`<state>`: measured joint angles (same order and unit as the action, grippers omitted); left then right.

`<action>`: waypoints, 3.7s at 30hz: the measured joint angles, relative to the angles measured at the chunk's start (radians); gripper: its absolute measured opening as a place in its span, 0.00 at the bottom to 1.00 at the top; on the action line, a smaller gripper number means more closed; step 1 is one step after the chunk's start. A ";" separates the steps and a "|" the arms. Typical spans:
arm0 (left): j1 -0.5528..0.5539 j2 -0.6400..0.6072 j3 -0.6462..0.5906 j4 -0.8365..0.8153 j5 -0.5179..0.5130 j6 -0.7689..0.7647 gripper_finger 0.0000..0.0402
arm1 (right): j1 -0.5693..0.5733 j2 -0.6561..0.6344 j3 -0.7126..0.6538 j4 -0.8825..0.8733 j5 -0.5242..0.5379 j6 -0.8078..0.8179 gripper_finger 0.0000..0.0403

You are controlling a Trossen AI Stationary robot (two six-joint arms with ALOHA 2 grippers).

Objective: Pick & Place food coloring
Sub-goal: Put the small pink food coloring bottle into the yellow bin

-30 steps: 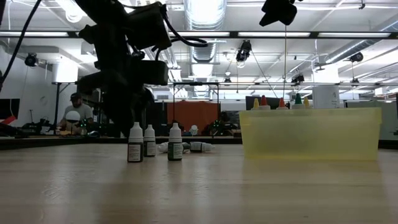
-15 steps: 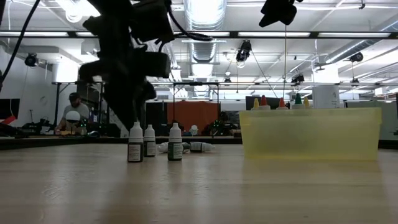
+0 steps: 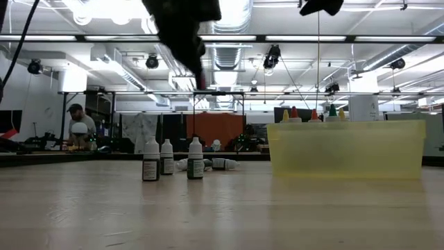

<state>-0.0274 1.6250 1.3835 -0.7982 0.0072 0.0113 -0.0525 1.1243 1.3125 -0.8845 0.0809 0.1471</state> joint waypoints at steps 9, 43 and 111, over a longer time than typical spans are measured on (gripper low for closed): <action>0.033 0.076 0.202 -0.016 0.002 0.051 0.12 | 0.000 -0.135 0.000 -0.064 0.163 0.055 0.50; 0.031 0.544 0.690 -0.079 0.113 0.100 0.12 | -0.001 -0.188 0.000 -0.212 0.263 0.082 0.50; 0.033 0.614 0.495 0.118 0.138 0.103 0.14 | -0.001 -0.185 -0.010 -0.210 0.289 0.085 0.50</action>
<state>0.0055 2.2391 1.8786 -0.6800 0.1448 0.1146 -0.0532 0.9394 1.3029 -1.0946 0.3695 0.2325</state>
